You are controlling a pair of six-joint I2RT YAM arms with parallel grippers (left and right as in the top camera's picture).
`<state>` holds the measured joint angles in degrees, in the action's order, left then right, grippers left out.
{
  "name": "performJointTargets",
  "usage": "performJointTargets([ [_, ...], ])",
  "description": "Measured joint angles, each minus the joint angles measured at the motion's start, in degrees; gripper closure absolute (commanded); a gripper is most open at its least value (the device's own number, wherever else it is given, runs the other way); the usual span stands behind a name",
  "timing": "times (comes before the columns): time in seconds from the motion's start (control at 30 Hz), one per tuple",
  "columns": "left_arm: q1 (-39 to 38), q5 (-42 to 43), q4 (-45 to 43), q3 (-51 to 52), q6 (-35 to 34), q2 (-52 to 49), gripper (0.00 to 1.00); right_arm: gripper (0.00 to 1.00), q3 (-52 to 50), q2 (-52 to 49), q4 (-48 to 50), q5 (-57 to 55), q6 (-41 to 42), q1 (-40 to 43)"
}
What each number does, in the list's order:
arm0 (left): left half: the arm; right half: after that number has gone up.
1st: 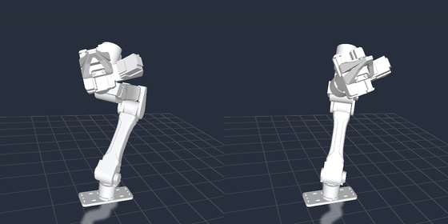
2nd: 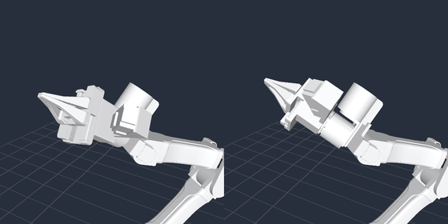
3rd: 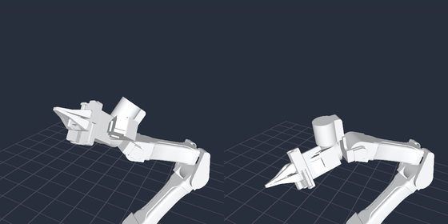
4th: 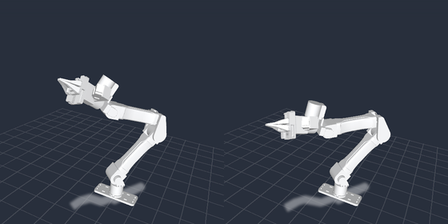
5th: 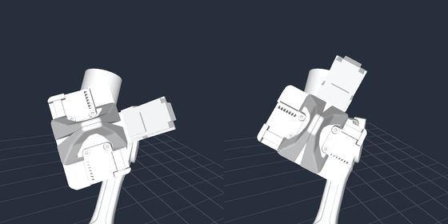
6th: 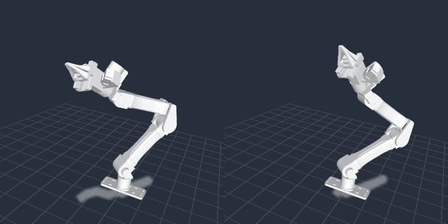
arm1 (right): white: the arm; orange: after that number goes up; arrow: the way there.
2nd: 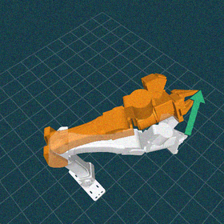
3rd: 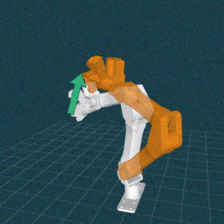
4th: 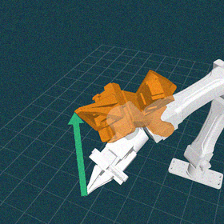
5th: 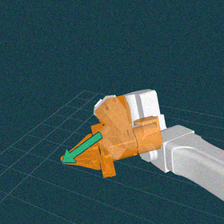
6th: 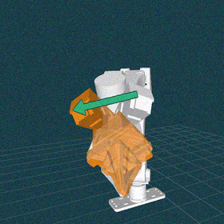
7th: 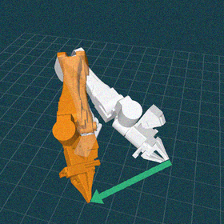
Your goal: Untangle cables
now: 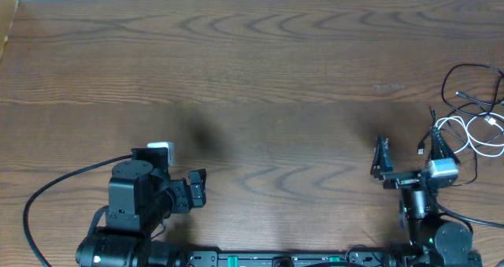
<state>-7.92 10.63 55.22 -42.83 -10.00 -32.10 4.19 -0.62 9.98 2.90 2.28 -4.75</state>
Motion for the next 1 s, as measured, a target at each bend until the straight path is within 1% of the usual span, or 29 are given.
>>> performJointTargets([
  [0.03, 0.0, 0.0, 0.0, 0.0, 0.0, 0.0, 0.02, 0.01, -1.7, 0.0, 4.5, -0.2, 0.0, 0.0],
  [0.07, 0.0, 0.0, -0.1, 0.0, 0.0, 0.0, 0.02, 0.01, -2.4, 0.0, 5.9, -0.4, 0.0, 0.0],
  [0.17, 0.0, 0.0, 0.0, 0.0, 0.0, 0.0, 0.02, 0.01, -3.5, 0.0, 5.0, -1.2, 0.0, 0.0],
  [0.23, 0.0, 0.0, 0.0, 0.0, 0.0, 0.0, 0.02, 0.01, -3.6, 0.0, 0.4, -1.4, 0.0, 0.0],
  [0.3, 0.0, 0.0, 0.0, 0.0, 0.0, 0.0, 0.02, 0.01, -3.7, 0.0, -10.3, -1.7, 0.0, -0.2],
  [0.37, 0.0, 0.0, 0.0, 0.0, 0.0, 0.0, 0.02, 0.01, -3.8, -0.2, -13.9, -1.7, 0.0, -0.2],
  [1.0, 0.0, 0.0, 0.0, 0.0, 0.0, 0.0, 0.02, 0.01, -3.8, -0.1, -14.0, -1.7, 0.0, -0.2],
])
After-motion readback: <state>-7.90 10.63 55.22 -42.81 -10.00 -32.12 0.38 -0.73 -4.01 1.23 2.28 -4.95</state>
